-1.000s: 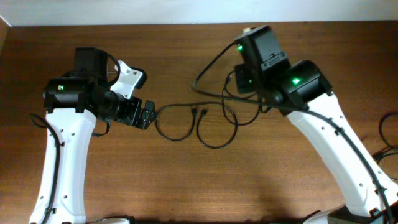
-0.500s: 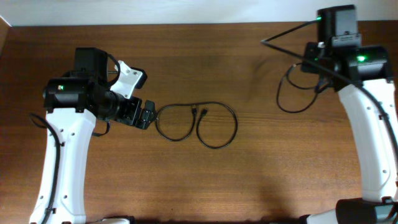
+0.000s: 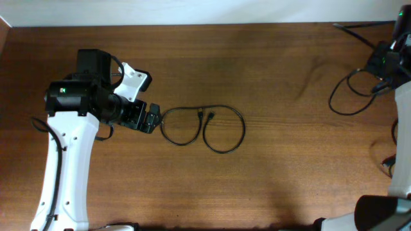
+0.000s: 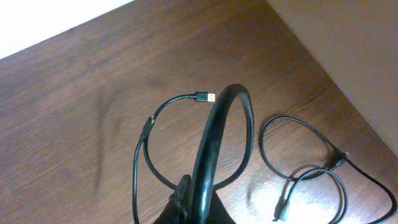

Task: Untangle cables
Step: 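Pull the second cable out to the right with the right gripper, then release the cable at the right edge and lift the right gripper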

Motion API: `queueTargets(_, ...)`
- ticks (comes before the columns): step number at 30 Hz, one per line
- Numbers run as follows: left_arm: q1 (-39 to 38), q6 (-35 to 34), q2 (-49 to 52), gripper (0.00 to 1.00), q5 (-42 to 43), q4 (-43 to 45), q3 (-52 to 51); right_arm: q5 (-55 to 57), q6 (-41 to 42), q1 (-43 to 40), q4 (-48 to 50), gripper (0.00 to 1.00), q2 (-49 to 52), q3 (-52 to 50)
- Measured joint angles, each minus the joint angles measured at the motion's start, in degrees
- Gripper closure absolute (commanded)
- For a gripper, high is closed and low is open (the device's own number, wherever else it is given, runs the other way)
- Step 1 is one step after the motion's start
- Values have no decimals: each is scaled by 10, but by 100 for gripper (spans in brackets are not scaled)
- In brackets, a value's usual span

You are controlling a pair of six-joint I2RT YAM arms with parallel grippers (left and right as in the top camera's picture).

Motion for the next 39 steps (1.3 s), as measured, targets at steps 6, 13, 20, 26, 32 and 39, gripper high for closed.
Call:
queueTargets(6, 0, 0, 0, 1, 0, 0, 0, 0, 2, -47, 6, 96, 62, 1)
queueTargets(13, 0, 0, 0, 1, 0, 0, 0, -3, 28, -97, 7, 96, 136, 1)
queueTargets(20, 0, 0, 0, 1, 0, 0, 0, -33, 38, -111, 7, 96, 194, 1)
queueTargets(26, 0, 0, 0, 1, 0, 0, 0, -48, 39, -111, 20, 96, 212, -18)
queueTargets(32, 0, 0, 0, 1, 0, 0, 0, -62, 39, -111, 31, 82, 214, -49)
queueTargets(39, 0, 0, 0, 1, 0, 0, 0, -72, 40, -111, 14, 43, 214, -50)
